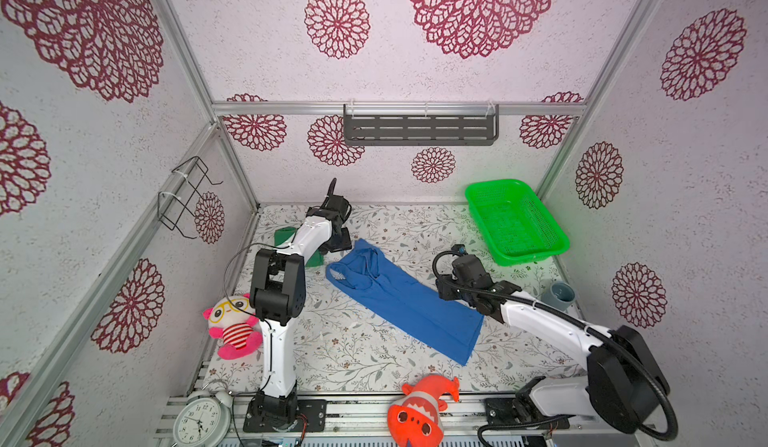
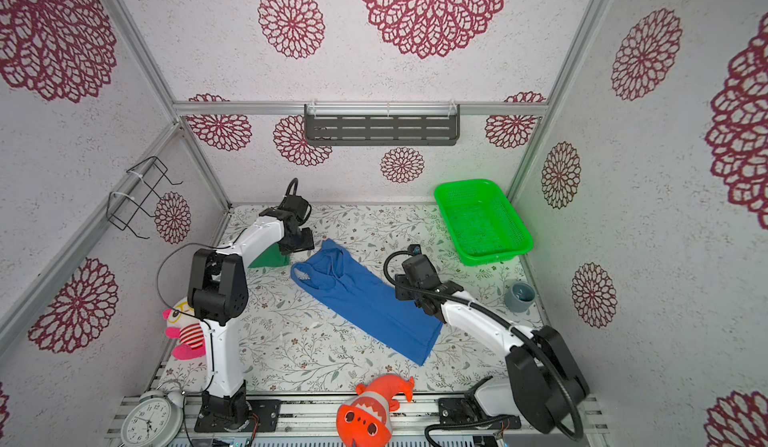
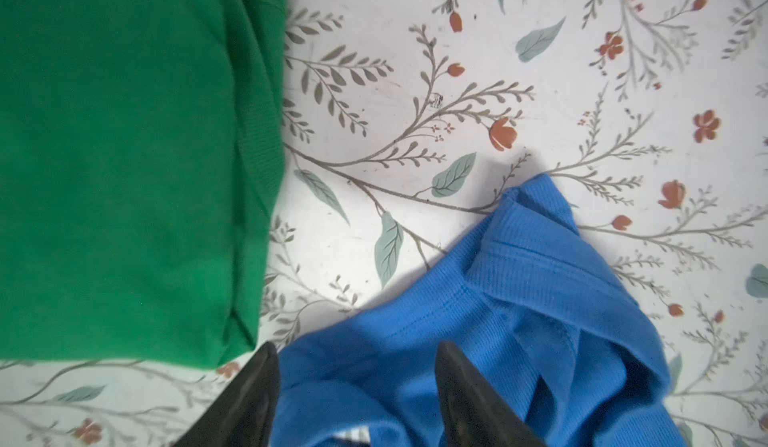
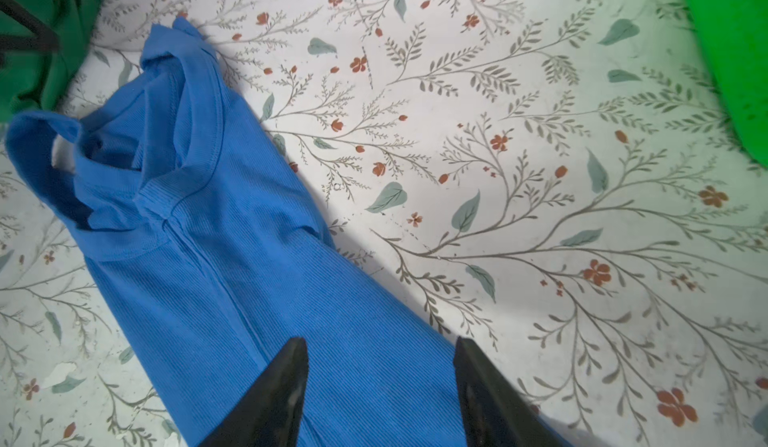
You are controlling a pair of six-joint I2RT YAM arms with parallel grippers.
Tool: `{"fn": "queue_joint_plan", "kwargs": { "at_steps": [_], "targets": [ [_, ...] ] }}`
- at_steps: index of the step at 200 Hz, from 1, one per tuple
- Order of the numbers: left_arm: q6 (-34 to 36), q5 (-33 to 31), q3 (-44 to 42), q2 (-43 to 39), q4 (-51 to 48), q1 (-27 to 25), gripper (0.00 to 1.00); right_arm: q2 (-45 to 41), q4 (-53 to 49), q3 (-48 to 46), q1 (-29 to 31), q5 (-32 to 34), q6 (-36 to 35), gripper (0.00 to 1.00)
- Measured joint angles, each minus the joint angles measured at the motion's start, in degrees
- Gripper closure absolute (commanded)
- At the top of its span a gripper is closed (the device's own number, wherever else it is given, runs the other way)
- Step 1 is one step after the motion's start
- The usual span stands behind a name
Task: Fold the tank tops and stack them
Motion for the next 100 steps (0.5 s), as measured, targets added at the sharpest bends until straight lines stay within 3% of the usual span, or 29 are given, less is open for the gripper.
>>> {"fn": "queue_joint_plan", "kwargs": {
  "at_steps": [36,100],
  "targets": [
    [-1.73,1.88,-4.81,-5.44,0.76,-1.25,0.54,6.60,-1.33,1.73,0.00,-3.17,-1.79,0.60],
    [-7.45,1.97,-21.66,-9.35,1.73,-7.56,0.62,13.40,-1.62,4.74,-0.02,-5.46,-3.02,0.65]
  ]
}}
